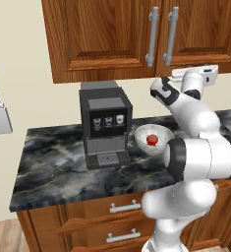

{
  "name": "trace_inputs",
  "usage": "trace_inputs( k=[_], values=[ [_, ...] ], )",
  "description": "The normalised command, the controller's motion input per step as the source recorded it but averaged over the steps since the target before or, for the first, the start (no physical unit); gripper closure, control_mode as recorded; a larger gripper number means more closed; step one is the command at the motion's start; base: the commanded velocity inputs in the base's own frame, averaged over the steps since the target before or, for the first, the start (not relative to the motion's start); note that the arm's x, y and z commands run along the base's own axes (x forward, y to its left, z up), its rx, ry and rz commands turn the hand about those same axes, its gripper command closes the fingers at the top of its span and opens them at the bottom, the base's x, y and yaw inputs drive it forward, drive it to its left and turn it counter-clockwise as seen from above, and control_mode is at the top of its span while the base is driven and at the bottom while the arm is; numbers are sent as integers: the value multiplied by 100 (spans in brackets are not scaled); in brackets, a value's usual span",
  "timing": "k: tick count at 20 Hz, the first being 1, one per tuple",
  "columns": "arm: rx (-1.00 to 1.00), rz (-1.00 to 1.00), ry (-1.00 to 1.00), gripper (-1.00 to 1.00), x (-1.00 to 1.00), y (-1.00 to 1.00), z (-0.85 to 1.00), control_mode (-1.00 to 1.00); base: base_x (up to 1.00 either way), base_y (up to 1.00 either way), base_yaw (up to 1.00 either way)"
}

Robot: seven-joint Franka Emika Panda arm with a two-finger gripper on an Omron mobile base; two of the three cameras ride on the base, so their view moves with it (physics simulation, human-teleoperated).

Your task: Open the cabinet. Pick the apple and peach from the cabinet and place them into the bowl. Then close the cabinet.

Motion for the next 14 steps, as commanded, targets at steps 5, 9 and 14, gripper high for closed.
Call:
trace_inputs(
  k=[5, 9, 14],
  values=[
    [4, 0, 0, -100, 50, 93, 53, -100, 0, 0, 0],
    [9, 0, 1, -100, 75, 85, 45, -100, 0, 0, 0],
    [17, 3, 3, -100, 66, 82, 45, -100, 0, 0, 0]
  ],
)
